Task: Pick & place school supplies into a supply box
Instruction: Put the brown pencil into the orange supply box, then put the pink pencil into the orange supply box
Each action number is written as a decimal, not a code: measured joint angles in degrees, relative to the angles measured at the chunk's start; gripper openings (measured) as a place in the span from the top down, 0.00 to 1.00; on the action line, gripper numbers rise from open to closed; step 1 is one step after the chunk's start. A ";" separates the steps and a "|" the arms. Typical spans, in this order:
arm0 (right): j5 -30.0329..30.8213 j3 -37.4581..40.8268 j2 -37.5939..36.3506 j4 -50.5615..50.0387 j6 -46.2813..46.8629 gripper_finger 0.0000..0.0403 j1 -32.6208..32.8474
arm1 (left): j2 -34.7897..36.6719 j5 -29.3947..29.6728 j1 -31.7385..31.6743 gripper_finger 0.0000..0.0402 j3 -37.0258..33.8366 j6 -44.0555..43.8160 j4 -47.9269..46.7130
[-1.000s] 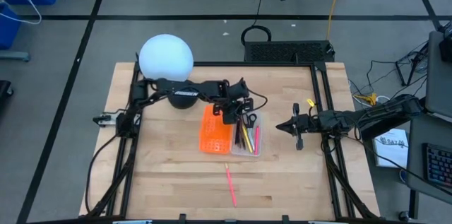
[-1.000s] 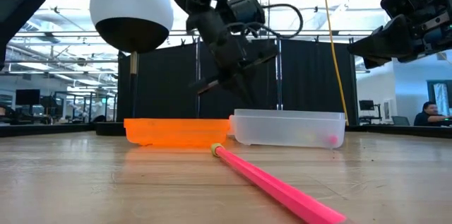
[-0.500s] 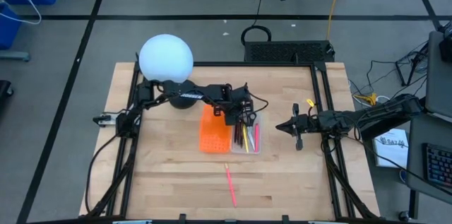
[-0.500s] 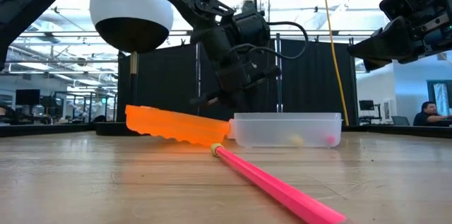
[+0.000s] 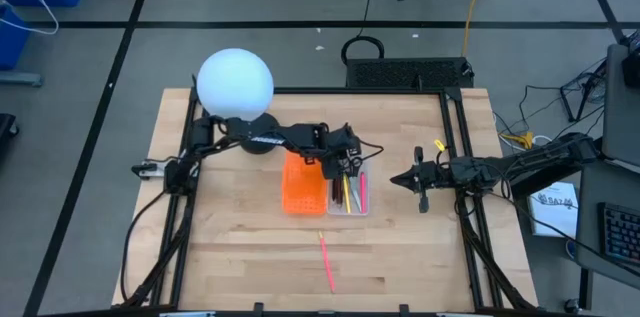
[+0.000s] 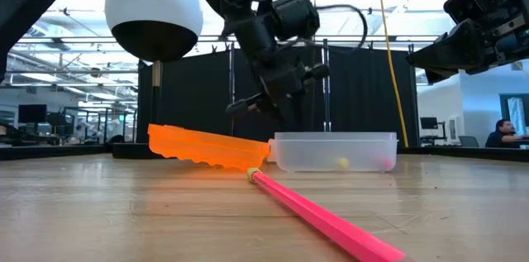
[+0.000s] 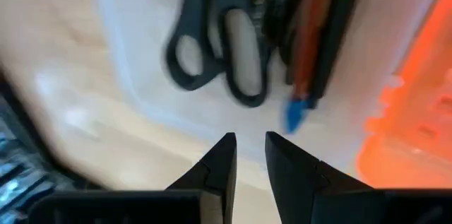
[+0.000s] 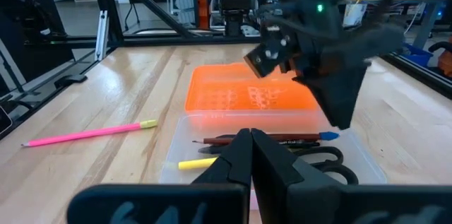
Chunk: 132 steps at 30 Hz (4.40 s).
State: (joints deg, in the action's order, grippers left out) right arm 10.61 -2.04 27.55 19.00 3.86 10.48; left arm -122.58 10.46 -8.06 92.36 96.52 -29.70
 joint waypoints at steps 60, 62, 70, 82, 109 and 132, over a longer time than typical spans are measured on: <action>2.92 -3.92 7.12 6.86 9.31 1.00 1.71 | 68.21 -10.78 1.33 0.96 -90.66 -95.23 83.66; 3.10 -8.42 11.78 7.65 9.41 1.00 3.82 | 68.23 -10.56 1.50 0.97 -90.66 -96.40 83.64; 6.23 -38.59 39.69 -8.44 8.09 1.00 13.72 | 68.23 -10.40 2.35 0.97 -90.66 -96.87 83.54; 6.75 -90.72 77.01 -57.73 21.95 1.00 18.74 | 68.27 -10.38 2.34 0.89 -90.50 -100.64 83.91; -7.52 -95.78 97.60 -57.54 53.81 0.55 6.74 | 68.30 -20.48 2.34 0.88 -88.13 -97.73 84.40; -6.32 -95.78 98.95 -57.42 60.05 0.57 8.78 | 68.30 -20.48 2.34 0.88 -88.13 -99.24 83.17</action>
State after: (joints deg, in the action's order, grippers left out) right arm 4.30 -97.83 126.50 -38.41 63.91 19.26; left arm -54.28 -10.02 -5.72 4.23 -2.72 53.47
